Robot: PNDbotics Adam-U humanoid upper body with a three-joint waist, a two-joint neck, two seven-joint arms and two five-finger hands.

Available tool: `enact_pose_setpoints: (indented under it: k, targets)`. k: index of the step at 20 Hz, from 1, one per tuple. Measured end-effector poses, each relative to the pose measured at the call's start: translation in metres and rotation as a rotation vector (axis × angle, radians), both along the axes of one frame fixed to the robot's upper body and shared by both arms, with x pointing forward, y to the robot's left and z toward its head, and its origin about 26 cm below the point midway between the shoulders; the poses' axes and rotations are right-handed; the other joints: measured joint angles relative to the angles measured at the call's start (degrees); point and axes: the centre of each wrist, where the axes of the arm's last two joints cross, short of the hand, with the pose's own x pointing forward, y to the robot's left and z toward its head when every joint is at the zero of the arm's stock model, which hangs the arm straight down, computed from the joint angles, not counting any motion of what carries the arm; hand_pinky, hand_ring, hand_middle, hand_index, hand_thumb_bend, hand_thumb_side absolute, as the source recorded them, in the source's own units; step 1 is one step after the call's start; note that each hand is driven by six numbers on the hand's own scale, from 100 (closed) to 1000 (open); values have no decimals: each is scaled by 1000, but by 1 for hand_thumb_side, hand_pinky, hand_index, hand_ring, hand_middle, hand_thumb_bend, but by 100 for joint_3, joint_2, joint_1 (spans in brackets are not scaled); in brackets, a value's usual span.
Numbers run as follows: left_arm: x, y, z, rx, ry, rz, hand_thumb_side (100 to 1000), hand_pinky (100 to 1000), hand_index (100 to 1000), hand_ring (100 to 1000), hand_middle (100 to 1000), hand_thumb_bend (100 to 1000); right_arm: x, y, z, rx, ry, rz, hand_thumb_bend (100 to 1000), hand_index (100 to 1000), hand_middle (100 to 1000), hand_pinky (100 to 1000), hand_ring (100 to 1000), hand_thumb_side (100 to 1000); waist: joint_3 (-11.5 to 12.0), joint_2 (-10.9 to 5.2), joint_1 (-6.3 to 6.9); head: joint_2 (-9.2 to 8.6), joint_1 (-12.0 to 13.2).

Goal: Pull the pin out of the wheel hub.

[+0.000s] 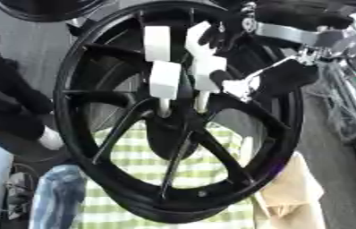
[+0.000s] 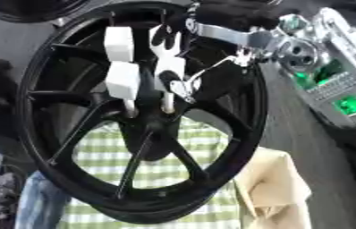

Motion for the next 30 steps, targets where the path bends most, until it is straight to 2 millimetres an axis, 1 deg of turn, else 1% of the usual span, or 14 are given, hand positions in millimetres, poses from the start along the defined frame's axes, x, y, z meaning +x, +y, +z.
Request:
enact_pose_setpoints:
  k: [8,12,25,30]
  targets:
    - [0,0,1,0,-2,-1,836,748,731,786,705,100,4,-2,-5,-8,7,-10,134,844,689,798,703,531,19,1,-6,0,-3]
    - [1,-1,1,0,-3,-2,836,749,729,787,704,100,6,-2,-6,-14,11,-13,134,841,680,796,697,551,22,4,-6,0,-19]
    - [1,-1,2,0,-5,-3,834,749,725,787,702,100,12,-2,-13,-23,32,-23,128,843,685,797,701,554,29,16,-3,0,-42]
    - [1,-1,2,-1,-8,-2,836,750,725,787,702,100,14,-3,-15,-25,38,-30,130,843,685,797,701,571,31,37,10,0,-49]
